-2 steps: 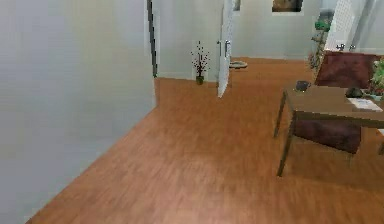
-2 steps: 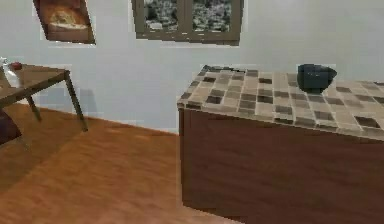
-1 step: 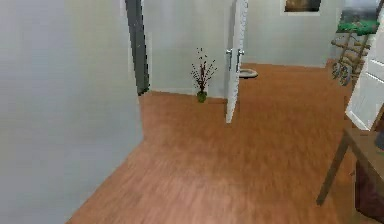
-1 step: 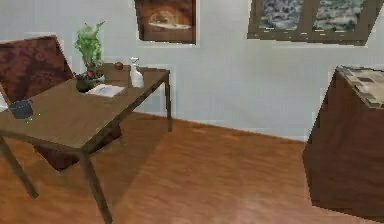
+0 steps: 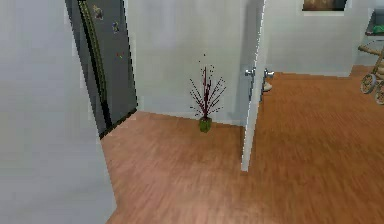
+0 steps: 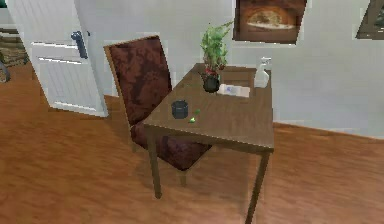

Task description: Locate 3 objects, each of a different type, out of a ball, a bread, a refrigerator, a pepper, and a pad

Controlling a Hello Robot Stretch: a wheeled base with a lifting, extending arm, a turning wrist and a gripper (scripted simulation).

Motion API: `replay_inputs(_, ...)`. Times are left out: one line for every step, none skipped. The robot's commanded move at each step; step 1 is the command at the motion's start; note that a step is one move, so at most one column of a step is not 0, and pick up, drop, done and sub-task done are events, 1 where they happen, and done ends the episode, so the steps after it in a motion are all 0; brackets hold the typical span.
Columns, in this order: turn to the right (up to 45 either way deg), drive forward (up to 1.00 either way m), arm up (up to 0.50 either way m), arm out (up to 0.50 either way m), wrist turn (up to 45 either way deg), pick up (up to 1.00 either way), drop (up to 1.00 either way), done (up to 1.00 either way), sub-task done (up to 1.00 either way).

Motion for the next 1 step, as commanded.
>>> replay_inputs(-3.0,0.00,0.00,0.00,0.0,0.00,0.00,0.00,0.00)
